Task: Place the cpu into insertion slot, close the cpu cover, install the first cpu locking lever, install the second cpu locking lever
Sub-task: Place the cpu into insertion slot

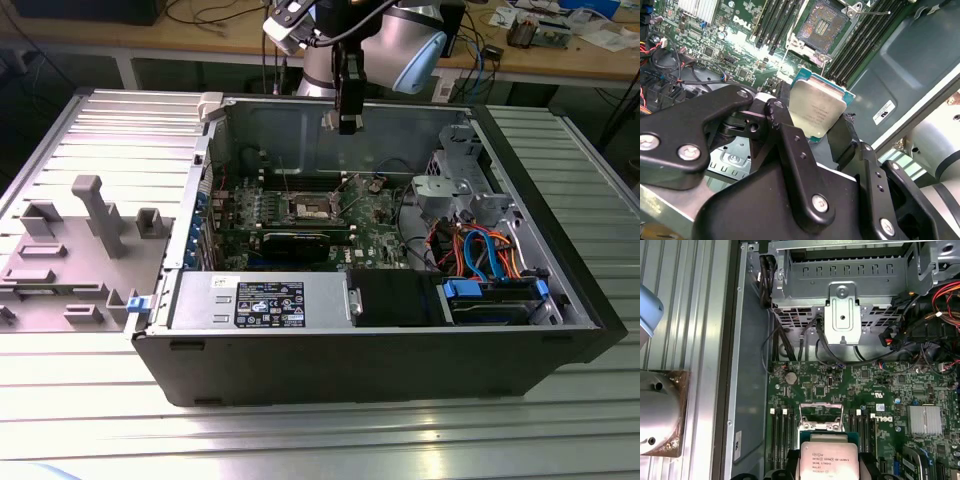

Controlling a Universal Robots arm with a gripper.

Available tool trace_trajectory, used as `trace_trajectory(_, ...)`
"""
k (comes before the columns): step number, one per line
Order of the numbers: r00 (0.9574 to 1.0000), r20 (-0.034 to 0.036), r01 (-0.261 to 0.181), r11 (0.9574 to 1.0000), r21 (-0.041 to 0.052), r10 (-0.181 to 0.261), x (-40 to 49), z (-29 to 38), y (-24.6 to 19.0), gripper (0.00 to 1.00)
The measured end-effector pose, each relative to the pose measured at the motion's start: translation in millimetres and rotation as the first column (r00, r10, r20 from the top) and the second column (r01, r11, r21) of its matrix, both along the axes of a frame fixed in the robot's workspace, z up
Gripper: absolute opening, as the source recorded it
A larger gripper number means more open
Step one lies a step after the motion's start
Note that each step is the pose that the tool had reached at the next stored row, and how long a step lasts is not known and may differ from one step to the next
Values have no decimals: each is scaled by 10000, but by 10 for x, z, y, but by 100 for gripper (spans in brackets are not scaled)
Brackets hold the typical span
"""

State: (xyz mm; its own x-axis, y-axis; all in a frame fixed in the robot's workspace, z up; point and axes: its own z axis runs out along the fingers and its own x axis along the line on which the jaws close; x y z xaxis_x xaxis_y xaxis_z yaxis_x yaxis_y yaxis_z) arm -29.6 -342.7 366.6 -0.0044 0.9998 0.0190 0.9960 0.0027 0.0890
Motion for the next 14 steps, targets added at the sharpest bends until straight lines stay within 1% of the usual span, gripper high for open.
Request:
trace_trajectory(4,10000,-1,20,10000,0,-20,0,0,0,54)
trace_trajectory(6,9999,0,118,9999,1,-118,0,0,0,54)
trace_trajectory(10,9987,1,500,9987,-6,-500,0,-1,0,54)
trace_trajectory(12,9962,1,871,9962,-9,-871,0,-3,0,54)
trace_trajectory(14,9942,-1,1073,9942,-10,-1073,0,-2,0,54)
